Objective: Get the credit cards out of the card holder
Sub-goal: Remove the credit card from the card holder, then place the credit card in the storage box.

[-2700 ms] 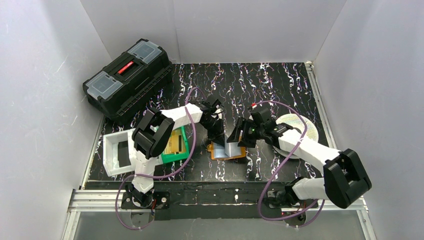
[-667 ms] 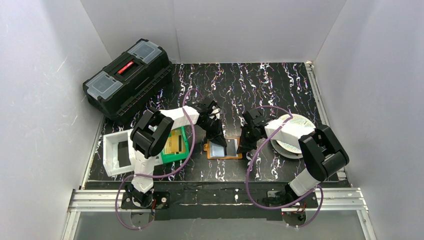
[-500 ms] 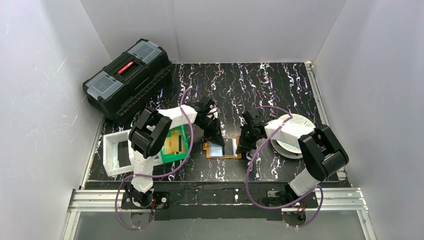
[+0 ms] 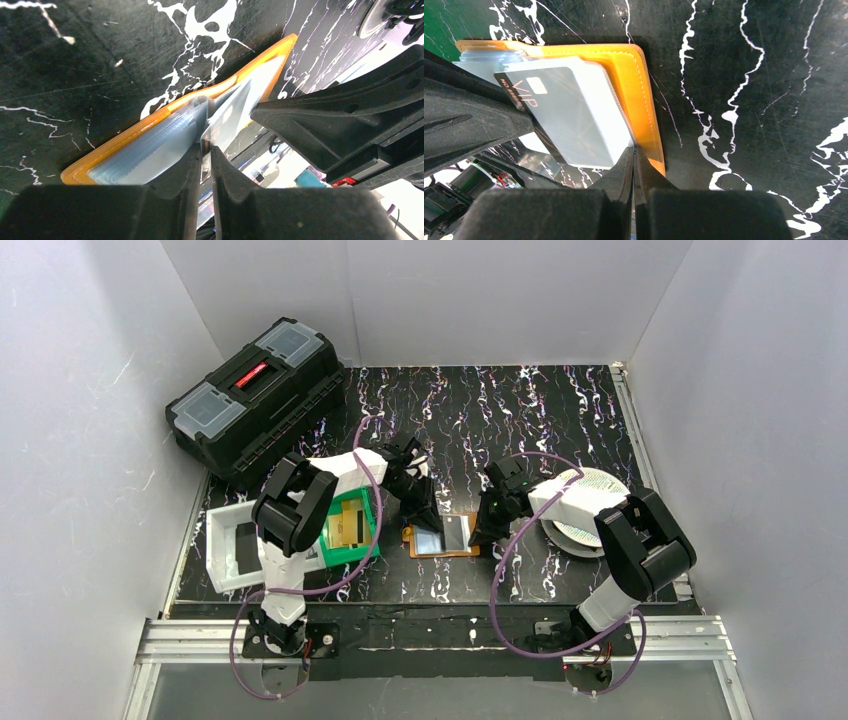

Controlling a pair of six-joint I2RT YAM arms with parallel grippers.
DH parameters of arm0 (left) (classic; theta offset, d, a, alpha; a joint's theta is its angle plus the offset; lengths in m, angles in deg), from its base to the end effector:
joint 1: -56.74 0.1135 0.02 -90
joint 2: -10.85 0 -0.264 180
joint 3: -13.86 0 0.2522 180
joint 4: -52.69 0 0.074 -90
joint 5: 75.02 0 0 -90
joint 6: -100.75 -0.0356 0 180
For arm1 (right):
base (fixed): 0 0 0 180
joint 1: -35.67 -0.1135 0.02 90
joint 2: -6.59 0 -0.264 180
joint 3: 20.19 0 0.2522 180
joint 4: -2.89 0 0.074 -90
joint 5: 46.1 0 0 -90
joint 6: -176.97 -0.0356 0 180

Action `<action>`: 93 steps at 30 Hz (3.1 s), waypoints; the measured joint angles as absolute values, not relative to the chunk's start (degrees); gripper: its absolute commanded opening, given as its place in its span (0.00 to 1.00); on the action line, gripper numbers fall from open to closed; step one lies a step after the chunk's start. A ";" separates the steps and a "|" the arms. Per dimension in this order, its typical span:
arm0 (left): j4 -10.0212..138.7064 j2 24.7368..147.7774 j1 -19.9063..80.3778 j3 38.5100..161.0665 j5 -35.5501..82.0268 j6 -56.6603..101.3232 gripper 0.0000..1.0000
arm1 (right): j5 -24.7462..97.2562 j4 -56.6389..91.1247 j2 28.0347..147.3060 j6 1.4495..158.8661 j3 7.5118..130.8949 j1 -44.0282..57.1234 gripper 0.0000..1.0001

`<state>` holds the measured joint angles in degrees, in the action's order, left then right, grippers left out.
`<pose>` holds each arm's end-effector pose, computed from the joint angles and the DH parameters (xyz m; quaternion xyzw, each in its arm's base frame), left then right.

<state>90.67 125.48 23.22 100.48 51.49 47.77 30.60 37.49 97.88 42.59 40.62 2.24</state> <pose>0.3171 -0.2355 0.1413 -0.0368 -0.9305 0.3642 0.0157 0.2367 0.1661 0.1510 0.0677 0.9678 0.2226 0.0958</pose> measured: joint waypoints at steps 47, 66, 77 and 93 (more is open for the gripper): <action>87.99 124.63 22.06 97.99 53.83 48.92 0.00 | 28.56 37.93 99.36 43.53 41.51 2.99 0.01; 98.67 116.39 25.73 97.99 48.95 43.33 0.00 | 27.58 37.01 99.86 43.40 41.53 2.94 0.01; 106.98 108.08 26.15 101.05 41.06 40.71 0.00 | 29.20 40.77 97.53 43.68 43.81 2.48 0.10; 128.53 88.63 34.23 106.38 11.45 39.26 0.00 | 27.10 45.03 85.31 45.63 56.70 2.22 0.98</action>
